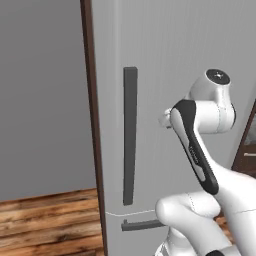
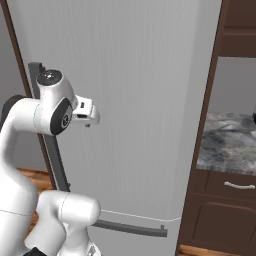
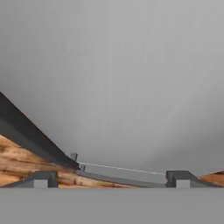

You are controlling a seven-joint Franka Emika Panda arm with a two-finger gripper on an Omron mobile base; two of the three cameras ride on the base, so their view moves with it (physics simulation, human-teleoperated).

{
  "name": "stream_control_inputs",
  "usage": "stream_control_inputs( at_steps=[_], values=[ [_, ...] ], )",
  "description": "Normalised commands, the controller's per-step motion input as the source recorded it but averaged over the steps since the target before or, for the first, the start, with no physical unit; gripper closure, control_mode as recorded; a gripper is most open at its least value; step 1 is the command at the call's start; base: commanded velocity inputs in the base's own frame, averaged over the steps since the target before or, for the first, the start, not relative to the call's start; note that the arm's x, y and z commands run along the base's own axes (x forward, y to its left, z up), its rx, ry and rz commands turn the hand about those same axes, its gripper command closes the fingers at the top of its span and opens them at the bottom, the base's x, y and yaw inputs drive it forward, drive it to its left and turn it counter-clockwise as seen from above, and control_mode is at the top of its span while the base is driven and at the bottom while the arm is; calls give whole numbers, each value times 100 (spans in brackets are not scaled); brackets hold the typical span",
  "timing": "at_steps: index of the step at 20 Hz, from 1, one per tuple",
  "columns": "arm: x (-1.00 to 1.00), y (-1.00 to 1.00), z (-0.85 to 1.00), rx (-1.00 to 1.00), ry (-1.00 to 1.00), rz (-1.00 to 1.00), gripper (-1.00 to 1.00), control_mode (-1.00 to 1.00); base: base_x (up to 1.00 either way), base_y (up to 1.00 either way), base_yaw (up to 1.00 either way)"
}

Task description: Take the donuts from the fridge and place them on the empty tray on the dining counter.

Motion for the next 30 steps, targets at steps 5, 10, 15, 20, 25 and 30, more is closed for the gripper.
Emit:
stream_control_inputs(
  at_steps=[5, 10, 15, 20, 25, 30],
  values=[
    [-43, 8, 5, 0, -20, -2, -100, -100, 0, 0, 0],
    [0, 0, 0, 0, 0, 0, -100, 100, -78, 50, -1],
    [0, 0, 0, 0, 0, 0, -100, 100, -65, 55, -2],
    [0, 0, 0, 0, 0, 0, -100, 100, 1, 85, -6],
    [0, 0, 0, 0, 0, 0, -100, 100, 1, 31, -11],
    [0, 0, 0, 0, 0, 0, -100, 100, 4, -10, -17]
  ],
)
